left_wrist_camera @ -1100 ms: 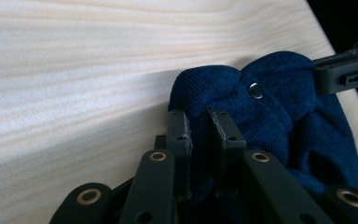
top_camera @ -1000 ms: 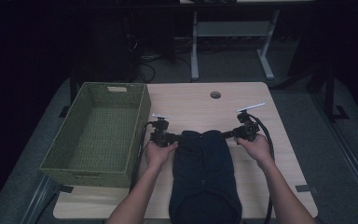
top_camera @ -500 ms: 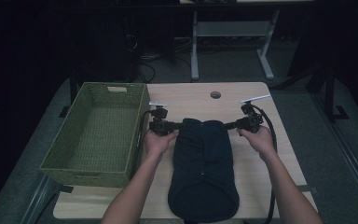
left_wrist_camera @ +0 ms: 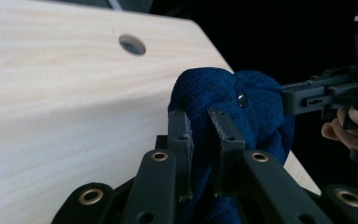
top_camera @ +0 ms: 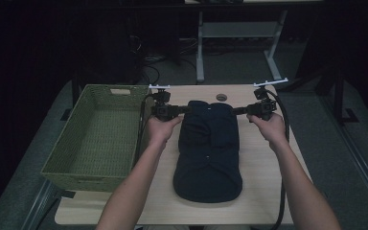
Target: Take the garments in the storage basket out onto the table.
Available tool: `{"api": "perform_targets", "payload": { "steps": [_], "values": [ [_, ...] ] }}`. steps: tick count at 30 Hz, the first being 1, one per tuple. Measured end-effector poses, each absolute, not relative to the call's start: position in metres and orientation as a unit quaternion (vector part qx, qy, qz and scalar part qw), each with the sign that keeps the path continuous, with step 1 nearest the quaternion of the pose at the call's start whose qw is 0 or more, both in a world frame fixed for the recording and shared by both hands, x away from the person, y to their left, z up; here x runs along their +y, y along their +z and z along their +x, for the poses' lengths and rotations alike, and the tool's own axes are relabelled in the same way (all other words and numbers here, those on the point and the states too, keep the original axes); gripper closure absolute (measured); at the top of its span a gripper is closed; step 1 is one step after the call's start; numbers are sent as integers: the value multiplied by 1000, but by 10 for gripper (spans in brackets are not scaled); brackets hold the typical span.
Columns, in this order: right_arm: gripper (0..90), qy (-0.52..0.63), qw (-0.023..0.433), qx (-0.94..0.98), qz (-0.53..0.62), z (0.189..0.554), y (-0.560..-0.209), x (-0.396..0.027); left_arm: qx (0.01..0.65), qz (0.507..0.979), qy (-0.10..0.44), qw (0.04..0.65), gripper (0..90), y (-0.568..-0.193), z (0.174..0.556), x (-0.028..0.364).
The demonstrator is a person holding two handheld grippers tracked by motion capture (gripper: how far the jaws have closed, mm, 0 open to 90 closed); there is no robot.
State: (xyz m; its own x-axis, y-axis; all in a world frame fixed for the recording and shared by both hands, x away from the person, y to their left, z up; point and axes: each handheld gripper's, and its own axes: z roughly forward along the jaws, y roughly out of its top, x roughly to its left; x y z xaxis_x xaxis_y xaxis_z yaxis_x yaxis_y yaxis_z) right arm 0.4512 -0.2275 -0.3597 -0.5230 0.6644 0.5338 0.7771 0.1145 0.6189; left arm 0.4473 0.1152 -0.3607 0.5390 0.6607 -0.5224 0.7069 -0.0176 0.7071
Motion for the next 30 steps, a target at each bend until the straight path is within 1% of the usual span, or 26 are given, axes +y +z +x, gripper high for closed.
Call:
{"api": "perform_targets", "payload": {
  "steps": [3,14,30],
  "values": [
    [792,-464,56,-743,-479,446,-357,-228,472,717,-19,513,803,-361,444,115],
    [785,-475,58,-741,-470,429,-378,-226,468,715,-13,520,798,-385,423,121],
    [774,-481,64,-754,-442,395,-390,-223,451,723,-11,523,790,-399,384,129]
  ]
}}
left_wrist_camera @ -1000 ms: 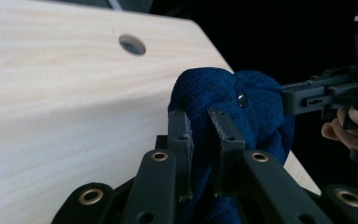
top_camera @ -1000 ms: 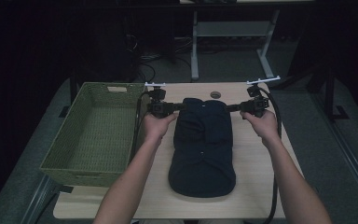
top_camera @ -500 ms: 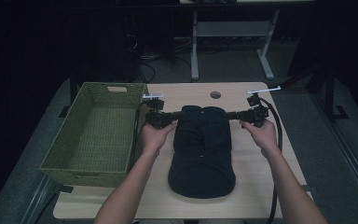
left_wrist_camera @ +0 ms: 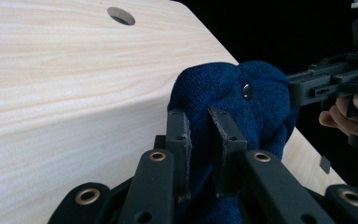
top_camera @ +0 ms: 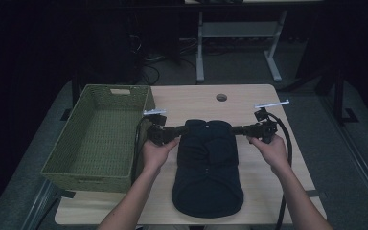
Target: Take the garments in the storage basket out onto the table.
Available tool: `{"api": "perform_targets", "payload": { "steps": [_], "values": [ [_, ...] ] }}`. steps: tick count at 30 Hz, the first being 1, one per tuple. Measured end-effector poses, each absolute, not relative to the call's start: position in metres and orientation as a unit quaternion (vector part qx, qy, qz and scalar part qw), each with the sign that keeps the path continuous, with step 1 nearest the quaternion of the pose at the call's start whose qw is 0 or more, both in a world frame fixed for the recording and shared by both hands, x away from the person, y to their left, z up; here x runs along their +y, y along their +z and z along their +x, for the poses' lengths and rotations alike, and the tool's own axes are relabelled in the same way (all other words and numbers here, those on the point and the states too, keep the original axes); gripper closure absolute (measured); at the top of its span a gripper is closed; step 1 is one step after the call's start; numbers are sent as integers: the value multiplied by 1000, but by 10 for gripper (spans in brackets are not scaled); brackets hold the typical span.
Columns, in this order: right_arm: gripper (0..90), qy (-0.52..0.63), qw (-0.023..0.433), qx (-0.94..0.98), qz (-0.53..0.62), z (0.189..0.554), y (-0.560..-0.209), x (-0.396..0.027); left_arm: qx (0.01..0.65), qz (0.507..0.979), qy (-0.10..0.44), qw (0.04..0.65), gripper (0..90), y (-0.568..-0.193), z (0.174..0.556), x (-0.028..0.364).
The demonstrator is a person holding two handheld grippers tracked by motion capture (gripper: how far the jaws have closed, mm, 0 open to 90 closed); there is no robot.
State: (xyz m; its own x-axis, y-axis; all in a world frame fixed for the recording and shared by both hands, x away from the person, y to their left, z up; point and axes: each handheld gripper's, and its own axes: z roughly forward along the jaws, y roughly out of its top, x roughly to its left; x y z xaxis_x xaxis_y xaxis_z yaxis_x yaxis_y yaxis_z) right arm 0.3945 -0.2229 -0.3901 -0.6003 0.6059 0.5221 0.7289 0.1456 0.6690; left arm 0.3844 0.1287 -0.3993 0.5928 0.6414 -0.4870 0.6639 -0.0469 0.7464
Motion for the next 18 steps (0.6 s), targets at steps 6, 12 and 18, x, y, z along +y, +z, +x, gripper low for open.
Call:
{"api": "perform_targets", "payload": {
  "steps": [6,12,18],
  "values": [
    [772,-485,69,-754,-438,382,-393,-223,443,727,-10,524,786,-401,371,132],
    [771,-488,72,-758,-426,368,-393,-221,440,729,-12,524,785,-402,360,135],
    [772,-489,79,-762,-417,355,-395,-221,432,732,-24,527,782,-407,343,140]
  ]
}}
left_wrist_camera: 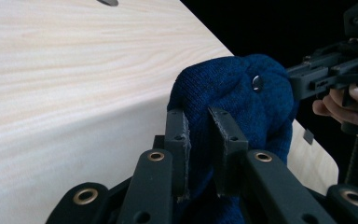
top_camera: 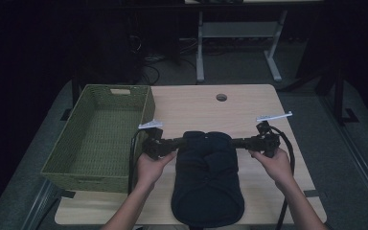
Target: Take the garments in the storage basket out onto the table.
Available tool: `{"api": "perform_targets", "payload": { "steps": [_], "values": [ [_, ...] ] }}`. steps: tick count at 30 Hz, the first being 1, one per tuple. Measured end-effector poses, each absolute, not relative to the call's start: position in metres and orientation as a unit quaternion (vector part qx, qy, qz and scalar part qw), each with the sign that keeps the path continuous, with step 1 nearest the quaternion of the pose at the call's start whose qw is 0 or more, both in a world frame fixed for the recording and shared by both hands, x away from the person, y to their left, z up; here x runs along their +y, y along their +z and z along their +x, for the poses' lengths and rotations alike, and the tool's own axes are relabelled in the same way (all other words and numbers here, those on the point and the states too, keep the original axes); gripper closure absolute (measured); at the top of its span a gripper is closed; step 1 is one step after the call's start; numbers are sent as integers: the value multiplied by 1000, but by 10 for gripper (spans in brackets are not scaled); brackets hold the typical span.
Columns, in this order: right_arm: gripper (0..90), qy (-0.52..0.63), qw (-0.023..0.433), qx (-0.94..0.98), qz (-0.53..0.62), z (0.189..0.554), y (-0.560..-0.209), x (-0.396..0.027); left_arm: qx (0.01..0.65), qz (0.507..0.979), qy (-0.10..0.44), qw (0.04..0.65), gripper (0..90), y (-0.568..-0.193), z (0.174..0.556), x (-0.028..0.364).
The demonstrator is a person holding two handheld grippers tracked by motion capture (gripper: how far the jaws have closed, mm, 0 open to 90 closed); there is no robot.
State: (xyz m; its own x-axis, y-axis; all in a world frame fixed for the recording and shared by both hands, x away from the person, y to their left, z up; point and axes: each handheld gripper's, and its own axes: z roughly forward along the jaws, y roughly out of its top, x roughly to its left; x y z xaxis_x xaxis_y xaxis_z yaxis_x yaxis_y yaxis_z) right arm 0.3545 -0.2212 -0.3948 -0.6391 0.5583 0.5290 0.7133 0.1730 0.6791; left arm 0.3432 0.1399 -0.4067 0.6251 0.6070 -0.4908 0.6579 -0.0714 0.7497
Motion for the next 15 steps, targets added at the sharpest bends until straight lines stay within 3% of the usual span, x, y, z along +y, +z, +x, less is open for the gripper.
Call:
{"api": "perform_targets", "payload": {
  "steps": [15],
  "values": [
    [773,-479,104,-776,-396,324,-401,-219,414,748,-36,518,779,-405,311,144]
  ]
}}
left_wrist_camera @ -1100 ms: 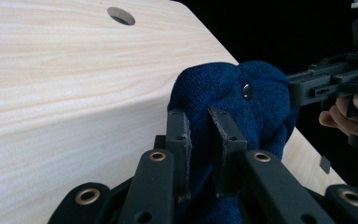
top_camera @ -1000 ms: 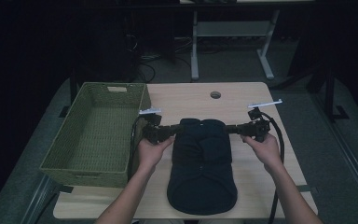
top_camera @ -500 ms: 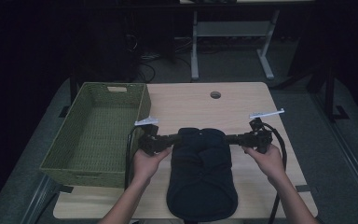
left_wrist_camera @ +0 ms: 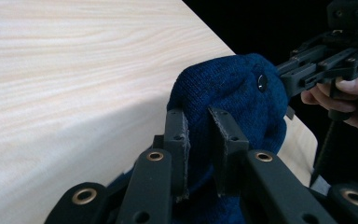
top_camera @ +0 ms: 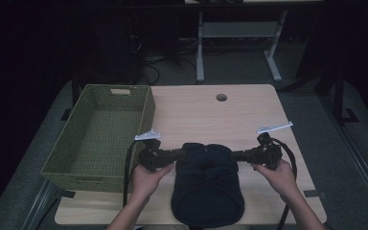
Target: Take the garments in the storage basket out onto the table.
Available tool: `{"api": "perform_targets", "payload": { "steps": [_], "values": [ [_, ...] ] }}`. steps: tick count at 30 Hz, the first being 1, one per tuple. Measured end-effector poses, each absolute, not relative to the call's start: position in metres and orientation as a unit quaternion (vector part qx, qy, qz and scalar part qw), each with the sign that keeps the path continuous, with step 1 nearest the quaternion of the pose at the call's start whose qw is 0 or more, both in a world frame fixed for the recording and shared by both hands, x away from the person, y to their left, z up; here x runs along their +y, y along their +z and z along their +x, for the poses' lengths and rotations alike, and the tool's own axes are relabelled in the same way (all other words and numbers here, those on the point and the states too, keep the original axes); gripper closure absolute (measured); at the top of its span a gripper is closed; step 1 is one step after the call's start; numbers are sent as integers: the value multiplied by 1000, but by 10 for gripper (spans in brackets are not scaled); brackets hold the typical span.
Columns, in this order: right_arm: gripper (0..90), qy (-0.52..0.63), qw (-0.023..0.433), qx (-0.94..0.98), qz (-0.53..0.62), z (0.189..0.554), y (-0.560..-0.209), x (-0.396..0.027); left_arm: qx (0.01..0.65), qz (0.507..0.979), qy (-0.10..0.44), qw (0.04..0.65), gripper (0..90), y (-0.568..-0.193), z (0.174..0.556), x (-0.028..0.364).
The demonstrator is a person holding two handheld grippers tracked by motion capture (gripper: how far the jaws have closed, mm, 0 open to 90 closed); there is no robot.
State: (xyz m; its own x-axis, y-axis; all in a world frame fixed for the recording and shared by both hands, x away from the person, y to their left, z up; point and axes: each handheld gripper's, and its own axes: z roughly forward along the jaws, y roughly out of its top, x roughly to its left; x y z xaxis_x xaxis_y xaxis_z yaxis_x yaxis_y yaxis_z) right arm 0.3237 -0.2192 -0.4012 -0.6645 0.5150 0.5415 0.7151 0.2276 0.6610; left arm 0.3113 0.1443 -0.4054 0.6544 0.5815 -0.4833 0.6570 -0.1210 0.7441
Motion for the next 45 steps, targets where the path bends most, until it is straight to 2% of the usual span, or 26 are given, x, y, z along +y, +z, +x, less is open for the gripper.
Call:
{"api": "perform_targets", "payload": {
  "steps": [18,28,35,38,45],
  "values": [
    [774,-472,132,-785,-378,283,-415,-221,403,754,-84,512,784,-420,274,149],
    [774,-423,151,-807,-384,267,-447,-214,408,776,-112,468,785,-449,256,141],
    [778,-401,153,-814,-390,265,-460,-208,404,783,-108,461,786,-458,252,141],
    [778,-399,151,-816,-391,268,-461,-206,401,789,-90,456,785,-456,255,137],
    [781,-407,138,-805,-410,286,-462,-209,415,783,-75,458,786,-456,273,132]
  ]
}}
